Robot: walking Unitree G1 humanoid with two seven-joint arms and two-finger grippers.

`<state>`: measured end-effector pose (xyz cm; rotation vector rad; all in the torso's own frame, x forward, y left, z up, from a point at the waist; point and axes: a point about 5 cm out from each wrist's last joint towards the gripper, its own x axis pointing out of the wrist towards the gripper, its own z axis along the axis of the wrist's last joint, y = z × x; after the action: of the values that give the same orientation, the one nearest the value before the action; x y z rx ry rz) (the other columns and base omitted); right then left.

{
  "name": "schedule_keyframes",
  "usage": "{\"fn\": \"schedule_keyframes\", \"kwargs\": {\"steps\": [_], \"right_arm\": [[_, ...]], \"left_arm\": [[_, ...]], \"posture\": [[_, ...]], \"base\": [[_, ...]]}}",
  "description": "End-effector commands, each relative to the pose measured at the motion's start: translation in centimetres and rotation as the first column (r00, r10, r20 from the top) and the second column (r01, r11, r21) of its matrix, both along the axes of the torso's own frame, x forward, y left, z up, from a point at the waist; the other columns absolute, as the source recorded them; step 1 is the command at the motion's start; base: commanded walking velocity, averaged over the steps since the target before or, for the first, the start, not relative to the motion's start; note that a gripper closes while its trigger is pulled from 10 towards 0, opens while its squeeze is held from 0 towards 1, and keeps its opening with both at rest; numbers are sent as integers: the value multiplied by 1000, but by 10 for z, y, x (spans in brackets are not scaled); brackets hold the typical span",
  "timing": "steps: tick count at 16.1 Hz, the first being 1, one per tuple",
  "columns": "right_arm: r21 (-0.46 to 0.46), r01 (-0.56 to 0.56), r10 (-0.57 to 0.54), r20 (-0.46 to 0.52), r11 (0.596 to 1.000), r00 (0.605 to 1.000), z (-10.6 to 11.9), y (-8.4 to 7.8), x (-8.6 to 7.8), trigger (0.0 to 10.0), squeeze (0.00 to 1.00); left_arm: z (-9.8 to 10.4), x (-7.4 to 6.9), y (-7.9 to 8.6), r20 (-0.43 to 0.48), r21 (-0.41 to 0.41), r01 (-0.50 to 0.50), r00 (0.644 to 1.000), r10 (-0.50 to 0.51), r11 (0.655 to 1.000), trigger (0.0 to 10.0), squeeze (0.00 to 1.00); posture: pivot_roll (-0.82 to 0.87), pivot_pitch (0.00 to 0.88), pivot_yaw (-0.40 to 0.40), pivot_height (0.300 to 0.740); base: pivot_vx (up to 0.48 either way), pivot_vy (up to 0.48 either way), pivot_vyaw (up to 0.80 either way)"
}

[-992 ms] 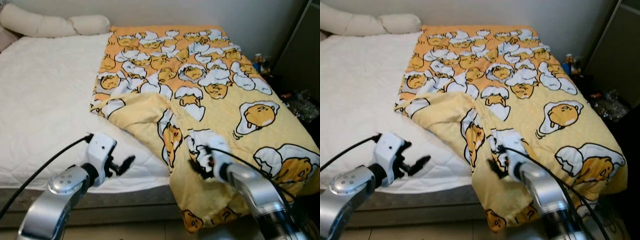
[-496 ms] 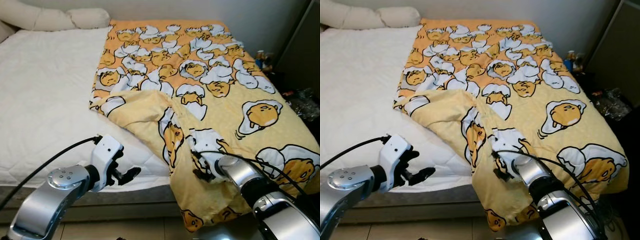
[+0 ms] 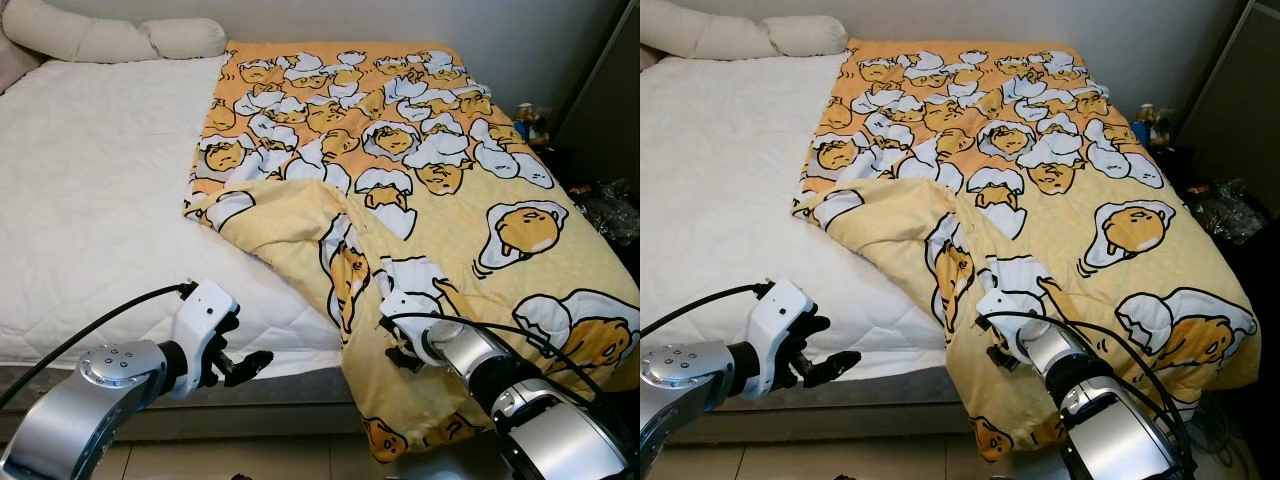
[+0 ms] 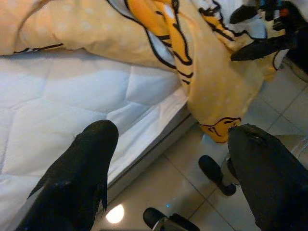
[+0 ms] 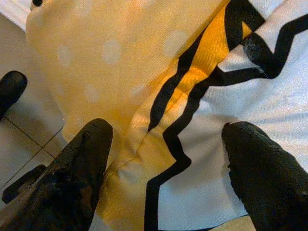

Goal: Clean up the room

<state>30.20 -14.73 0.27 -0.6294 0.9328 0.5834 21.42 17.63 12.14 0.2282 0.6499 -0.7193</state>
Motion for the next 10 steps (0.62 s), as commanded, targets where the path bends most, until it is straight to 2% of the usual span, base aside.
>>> {"fn": "schedule_keyframes", "kwargs": {"steps": [1, 2, 5, 10], "right_arm": [[-17, -12, 12, 9, 1000, 1000, 3, 0, 3, 0, 0], [-17, -12, 12, 9, 1000, 1000, 3, 0, 3, 0, 0], [-11, 7, -7, -2, 1000, 1000, 3, -3, 4, 0, 0], [33, 33, -32, -9, 999, 999, 3, -2, 5, 0, 0]], "left_arm": [[5, -1, 2, 0, 2, 16, 1000, -16, 1000, 10000, 0], [5, -1, 2, 0, 2, 16, 1000, -16, 1000, 10000, 0], [6, -4, 7, -47, -12, 99, 994, -99, 995, 10000, 0], [5, 4, 12, -46, -78, 162, 985, -166, 984, 10000, 0]], "posture": [[-83, 0, 1, 740], [-83, 0, 1, 740], [-82, 0, 4, 740], [-71, 0, 7, 740]], "base": [[0, 0, 0], [0, 0, 0], [0, 0, 0], [0, 0, 0]]}}
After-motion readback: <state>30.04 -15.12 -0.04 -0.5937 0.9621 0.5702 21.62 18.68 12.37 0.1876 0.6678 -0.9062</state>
